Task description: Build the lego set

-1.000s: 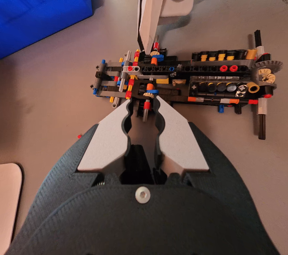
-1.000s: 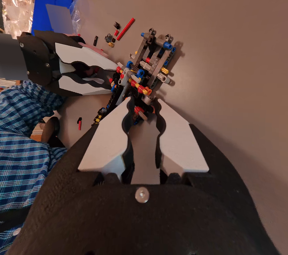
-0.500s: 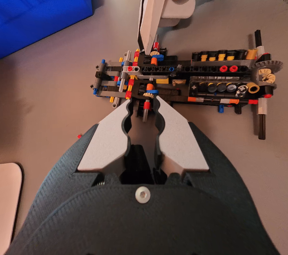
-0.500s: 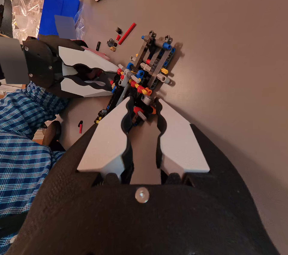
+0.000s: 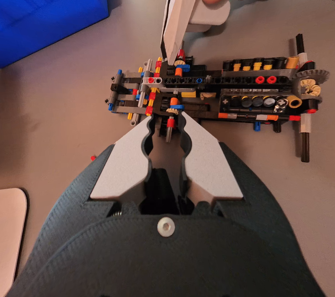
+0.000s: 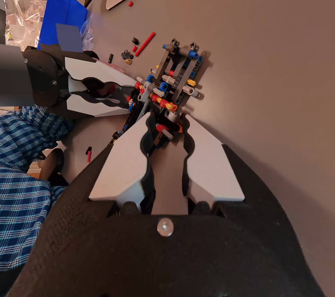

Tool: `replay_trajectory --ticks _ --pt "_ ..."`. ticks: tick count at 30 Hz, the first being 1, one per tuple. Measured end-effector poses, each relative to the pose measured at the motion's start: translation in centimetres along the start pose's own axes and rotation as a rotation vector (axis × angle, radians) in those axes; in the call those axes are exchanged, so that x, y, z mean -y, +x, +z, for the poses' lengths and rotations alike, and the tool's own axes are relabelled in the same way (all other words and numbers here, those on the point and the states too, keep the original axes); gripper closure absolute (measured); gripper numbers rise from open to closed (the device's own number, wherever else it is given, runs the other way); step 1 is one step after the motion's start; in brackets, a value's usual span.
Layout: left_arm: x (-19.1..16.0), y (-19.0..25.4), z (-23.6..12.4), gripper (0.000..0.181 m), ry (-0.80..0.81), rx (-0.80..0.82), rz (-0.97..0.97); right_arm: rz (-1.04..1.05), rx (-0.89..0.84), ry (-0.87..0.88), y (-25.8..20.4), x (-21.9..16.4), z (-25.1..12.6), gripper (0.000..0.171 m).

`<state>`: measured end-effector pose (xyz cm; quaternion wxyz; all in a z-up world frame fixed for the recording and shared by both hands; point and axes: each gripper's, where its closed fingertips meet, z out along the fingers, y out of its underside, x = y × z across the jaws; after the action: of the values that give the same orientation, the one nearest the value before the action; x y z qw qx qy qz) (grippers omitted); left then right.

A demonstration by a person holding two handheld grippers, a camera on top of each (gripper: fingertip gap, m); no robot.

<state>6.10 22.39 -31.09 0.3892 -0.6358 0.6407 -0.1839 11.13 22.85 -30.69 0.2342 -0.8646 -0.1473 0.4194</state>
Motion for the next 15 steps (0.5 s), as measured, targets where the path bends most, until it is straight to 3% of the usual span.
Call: replay_trajectory --ticks 15 --pt "-0.10 -0.09 -0.06 0.157 -0.003 0.015 0.002 -0.059 -0.078 0.022 -0.06 0.27 0.04 0.145"
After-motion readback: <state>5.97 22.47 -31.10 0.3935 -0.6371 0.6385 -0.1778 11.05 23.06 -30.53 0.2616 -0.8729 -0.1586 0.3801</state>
